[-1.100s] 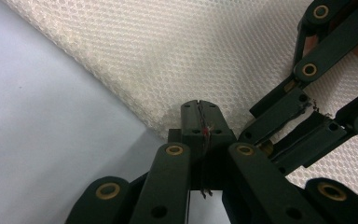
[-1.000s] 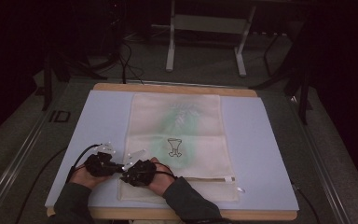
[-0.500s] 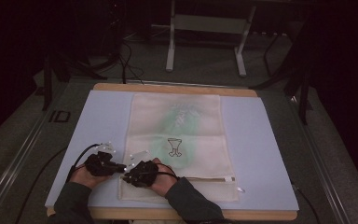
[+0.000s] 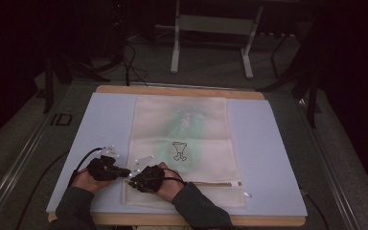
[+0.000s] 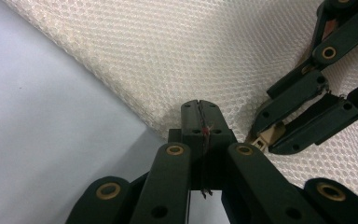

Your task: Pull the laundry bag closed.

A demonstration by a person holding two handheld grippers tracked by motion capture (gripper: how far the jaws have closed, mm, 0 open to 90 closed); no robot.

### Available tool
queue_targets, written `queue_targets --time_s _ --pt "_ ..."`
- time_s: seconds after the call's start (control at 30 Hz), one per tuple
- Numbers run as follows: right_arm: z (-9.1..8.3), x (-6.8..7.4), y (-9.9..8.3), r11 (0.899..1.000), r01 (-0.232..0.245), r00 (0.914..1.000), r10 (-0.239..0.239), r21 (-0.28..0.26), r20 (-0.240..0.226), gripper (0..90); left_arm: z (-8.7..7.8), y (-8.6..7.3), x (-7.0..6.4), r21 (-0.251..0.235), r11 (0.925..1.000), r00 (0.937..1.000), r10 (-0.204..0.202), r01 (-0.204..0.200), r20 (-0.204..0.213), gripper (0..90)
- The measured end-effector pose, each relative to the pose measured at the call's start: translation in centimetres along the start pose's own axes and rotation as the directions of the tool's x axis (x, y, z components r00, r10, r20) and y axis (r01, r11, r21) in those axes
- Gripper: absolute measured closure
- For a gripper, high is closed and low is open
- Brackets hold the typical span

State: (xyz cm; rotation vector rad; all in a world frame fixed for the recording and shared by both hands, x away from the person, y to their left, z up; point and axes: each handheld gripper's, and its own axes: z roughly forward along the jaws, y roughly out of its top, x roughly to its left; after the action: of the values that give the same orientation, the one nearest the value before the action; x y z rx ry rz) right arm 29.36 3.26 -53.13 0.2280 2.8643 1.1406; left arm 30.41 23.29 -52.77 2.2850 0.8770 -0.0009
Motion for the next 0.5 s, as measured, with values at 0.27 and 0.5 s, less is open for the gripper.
queue_targets --time_s 0.27,0.5 --pt "-0.42 0.14 -0.19 1.000 0.009 0.9999 -0.010 0.013 0.014 82.2 0.00 0.02 -0.04 0.000 1.0000 1.0000 0.004 -0.004 -0.002 90.0" --pt "-0.57 0.39 -0.13 0.999 0.023 0.9993 -0.023 0.026 0.029 82.2 0.03 0.05 -0.09 0.000 1.0000 0.9999 0.010 -0.010 -0.008 90.0"
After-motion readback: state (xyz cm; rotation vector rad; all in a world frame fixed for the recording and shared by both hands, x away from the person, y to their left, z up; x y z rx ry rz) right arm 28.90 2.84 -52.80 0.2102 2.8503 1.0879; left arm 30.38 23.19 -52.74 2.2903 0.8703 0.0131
